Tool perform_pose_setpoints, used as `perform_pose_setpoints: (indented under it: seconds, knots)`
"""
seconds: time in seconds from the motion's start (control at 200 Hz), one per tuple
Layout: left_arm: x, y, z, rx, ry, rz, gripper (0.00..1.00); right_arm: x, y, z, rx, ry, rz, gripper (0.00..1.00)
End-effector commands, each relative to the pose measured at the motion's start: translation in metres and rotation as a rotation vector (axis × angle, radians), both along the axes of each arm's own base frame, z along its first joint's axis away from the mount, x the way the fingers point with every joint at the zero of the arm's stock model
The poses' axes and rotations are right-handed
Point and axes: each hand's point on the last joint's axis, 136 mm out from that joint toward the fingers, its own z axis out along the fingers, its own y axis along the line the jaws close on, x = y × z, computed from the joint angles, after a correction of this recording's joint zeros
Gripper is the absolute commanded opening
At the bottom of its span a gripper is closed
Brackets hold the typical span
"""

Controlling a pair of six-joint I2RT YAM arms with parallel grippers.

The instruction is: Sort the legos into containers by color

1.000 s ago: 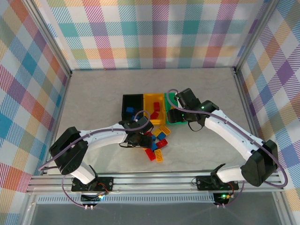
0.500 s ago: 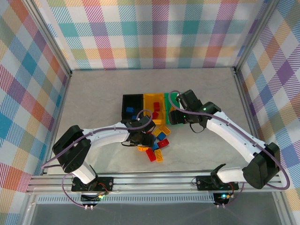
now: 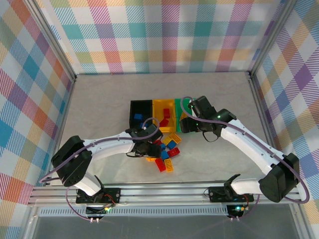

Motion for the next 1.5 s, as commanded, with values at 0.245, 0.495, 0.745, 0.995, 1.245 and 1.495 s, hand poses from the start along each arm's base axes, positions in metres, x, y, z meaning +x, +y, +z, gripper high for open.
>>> perform_pose_setpoints:
  seconds: [0.245,0.495,0.745,0.995,1.245,1.495]
  knots:
    - [-0.014,-0.001,0.004,-0.011,0.014,-0.02,0.76,-0.006,-0.007,0.005,0.004,-0.003,-0.019,0.78]
    - [-0.017,-0.003,-0.002,0.013,0.022,-0.029,0.76,-0.008,-0.009,0.004,0.002,-0.001,-0.023,0.78]
    - [-0.018,-0.005,-0.008,0.02,0.037,-0.036,0.74,-0.009,-0.012,0.006,-0.001,-0.008,-0.025,0.78]
    - [-0.02,-0.011,-0.009,0.013,0.043,-0.055,0.75,-0.01,-0.012,0.005,-0.002,-0.005,-0.026,0.78]
    - [-0.02,-0.014,-0.008,0.011,0.038,-0.063,0.76,-0.011,-0.013,0.005,-0.003,-0.005,-0.027,0.78]
    - [-0.02,-0.013,-0.009,0.023,0.039,-0.065,0.74,-0.01,-0.013,0.005,-0.003,-0.005,-0.029,0.78]
